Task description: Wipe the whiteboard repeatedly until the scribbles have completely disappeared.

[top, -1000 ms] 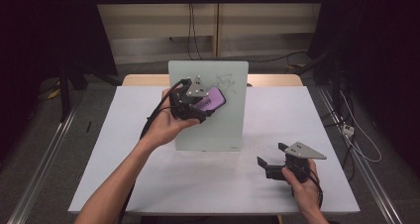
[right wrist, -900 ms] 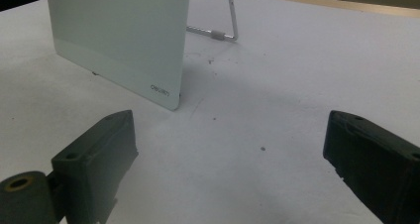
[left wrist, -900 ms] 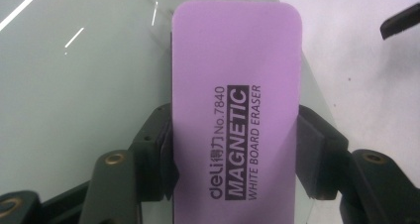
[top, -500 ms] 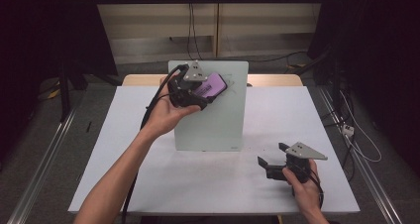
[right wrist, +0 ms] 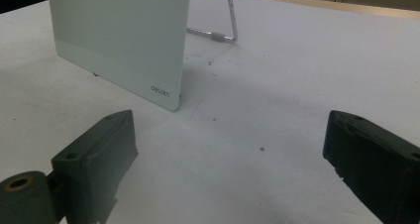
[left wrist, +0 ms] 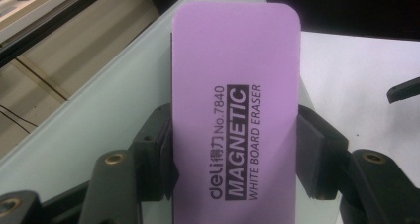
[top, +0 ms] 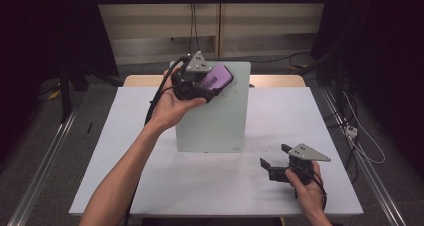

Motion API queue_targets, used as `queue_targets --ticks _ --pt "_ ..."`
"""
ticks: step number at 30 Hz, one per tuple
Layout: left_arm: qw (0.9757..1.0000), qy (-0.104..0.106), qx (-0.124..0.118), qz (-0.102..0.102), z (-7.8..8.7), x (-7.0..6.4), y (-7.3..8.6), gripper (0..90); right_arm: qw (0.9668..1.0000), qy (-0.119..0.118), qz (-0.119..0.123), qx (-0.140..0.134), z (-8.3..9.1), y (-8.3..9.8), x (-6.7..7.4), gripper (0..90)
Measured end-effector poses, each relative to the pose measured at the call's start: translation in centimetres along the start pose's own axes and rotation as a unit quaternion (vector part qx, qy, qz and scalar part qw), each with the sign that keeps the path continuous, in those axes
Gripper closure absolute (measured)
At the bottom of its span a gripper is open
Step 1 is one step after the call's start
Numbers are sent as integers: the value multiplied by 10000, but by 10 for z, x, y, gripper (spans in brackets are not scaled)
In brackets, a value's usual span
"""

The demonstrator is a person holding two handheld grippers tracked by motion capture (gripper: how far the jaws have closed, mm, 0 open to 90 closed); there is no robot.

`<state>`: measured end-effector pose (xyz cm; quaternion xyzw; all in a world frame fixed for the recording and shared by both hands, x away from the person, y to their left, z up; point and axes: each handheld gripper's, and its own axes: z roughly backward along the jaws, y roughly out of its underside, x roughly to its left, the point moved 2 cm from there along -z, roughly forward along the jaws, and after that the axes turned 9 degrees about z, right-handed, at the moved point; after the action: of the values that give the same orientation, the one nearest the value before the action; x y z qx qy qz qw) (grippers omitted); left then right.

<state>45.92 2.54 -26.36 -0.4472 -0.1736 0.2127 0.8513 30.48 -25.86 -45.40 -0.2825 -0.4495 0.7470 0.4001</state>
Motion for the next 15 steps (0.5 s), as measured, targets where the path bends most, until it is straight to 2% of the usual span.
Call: queue_targets --ticks 15 --pt "9985 168 348 -395 -26 -26 3 412 10000 -10 -25 -13 1 0 0 63"
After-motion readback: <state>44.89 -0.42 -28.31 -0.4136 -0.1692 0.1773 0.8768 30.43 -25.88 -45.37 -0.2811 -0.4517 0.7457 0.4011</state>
